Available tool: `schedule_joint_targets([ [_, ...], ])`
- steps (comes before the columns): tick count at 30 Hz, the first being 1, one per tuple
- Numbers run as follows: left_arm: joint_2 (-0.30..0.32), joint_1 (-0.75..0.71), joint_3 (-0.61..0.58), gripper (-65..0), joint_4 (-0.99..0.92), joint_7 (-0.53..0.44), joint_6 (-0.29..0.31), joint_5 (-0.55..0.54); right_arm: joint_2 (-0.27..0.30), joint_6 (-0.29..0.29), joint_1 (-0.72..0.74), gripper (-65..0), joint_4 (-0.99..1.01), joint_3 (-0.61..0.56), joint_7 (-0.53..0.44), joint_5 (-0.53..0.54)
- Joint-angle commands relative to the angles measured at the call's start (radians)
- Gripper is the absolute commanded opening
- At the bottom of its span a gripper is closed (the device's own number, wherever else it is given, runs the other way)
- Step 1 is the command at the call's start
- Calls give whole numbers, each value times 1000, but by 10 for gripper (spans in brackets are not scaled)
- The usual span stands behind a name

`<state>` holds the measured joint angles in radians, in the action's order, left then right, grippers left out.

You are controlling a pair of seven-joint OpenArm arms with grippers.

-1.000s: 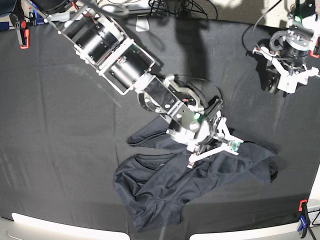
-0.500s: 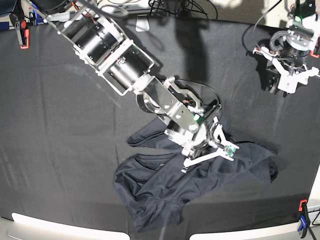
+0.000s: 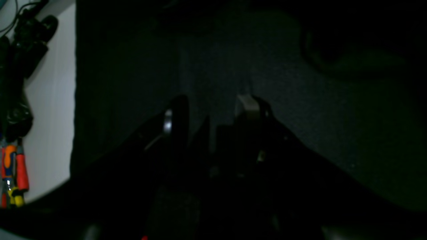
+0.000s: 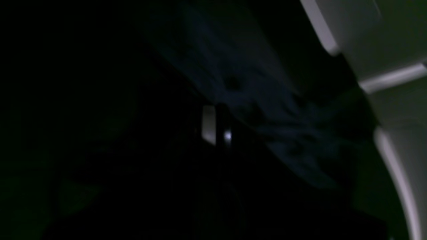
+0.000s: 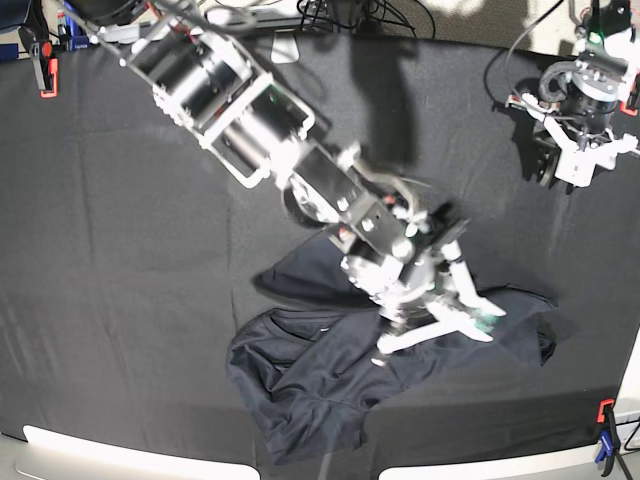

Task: Layout the t-shirt on the table in an organized manner, then fold the t-shirt properly
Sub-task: 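Lift the shirt with the right gripper and pass it to the left gripper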

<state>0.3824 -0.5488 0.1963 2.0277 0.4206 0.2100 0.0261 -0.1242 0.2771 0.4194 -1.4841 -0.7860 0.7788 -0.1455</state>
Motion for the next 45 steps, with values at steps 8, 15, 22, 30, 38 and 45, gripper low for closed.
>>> schedule_joint_targets([
  [8,11,0,5,-435,14,-24,-12,0,-14,98,-141,-650,-314,3,16,201],
  [15,11,0,5,-435,14,-24,-12,0,-14,230,-196,-650,-433,3,15,362],
  [22,11,0,5,-435,14,-24,-12,0,-14,240,-196,-590,-433,3,43,415],
  [30,12,0,5,-435,14,-25,-12,0,-15,240,-188,-298,-433,10,37,415],
  [38,11,0,5,-435,14,-24,-12,-1,-32,151,-122,-299,-385,206,29,324],
  [45,12,0,5,-435,14,-24,-12,-4,-33,78,135,-299,26,396,14,270],
])
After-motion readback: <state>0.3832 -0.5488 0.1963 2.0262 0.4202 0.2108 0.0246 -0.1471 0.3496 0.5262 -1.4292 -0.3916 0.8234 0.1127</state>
